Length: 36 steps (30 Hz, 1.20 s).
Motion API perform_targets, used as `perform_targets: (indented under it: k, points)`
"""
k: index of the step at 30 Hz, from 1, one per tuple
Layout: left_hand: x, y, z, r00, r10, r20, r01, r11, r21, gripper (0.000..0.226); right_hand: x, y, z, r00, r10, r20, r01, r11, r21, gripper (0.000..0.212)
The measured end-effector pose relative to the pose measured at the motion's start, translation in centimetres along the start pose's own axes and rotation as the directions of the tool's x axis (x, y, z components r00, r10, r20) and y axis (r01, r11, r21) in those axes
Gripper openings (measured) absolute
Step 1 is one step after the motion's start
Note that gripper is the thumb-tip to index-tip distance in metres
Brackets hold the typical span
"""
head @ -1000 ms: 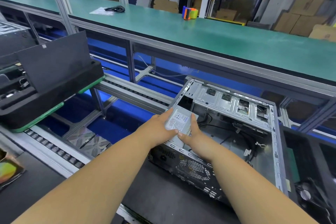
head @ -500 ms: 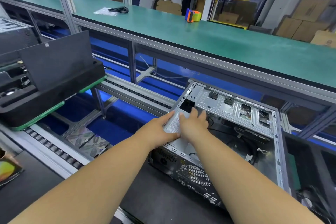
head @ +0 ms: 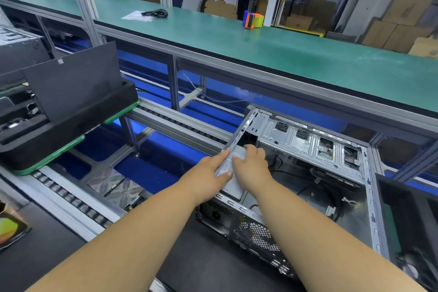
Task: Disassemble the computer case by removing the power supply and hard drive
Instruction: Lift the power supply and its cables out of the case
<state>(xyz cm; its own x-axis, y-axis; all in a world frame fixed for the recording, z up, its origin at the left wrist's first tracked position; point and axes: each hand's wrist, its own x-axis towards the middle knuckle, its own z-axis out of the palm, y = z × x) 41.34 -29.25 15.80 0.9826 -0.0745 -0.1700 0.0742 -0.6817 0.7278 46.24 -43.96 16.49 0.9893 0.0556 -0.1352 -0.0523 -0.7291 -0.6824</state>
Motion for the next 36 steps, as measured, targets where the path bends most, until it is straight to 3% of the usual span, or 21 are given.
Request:
perform_targets:
  k: [4, 7, 10, 14, 19, 23, 36]
  points:
    - [0.0, 0.0, -0.1, 1.000, -0.010, 0.025, 0.010, 1.000, -0.003, 0.061, 0.2, 2.3, -1.9, 0.992, 0.102, 0.073, -0.122, 0.921, 0.370, 0.071]
    - [-0.1, 0.2, -0.2, 0.999, -0.025, 0.024, 0.026, 0.999, -0.028, 0.062, 0.0, 3.5, -2.4, 0.950, 0.163, 0.265, -0.276, 0.833, 0.480, 0.074]
    - [-0.2, 0.3, -0.3, 0.999, -0.031, 0.030, 0.033, 0.998, -0.047, 0.063, 0.0, 3.8, -2.0, 0.911, 0.100, 0.399, -0.323, 0.775, 0.543, 0.067]
    - [0.0, 0.3, -0.4, 0.997, -0.036, 0.073, 0.039, 0.999, -0.032, 0.065, 0.2, 3.8, -1.6, 0.926, 0.038, 0.375, -0.277, 0.743, 0.609, 0.057]
    - [0.0, 0.5, -0.3, 0.996, -0.047, 0.072, 0.047, 0.999, 0.003, 0.064, 0.7, 4.0, -1.3, 0.949, 0.033, 0.315, -0.214, 0.799, 0.562, 0.051]
    - [-0.3, 0.6, -0.2, 0.997, -0.046, 0.056, 0.045, 0.999, 0.027, 0.058, 0.8, 4.2, -1.4, 0.948, 0.015, 0.318, -0.210, 0.781, 0.588, 0.052]
    - [0.3, 3.2, -0.2, 0.995, -0.081, 0.059, 0.056, 0.940, 0.337, 0.048, 0.8, 4.7, -2.7, 0.947, 0.047, 0.318, -0.245, 0.746, 0.619, 0.055]
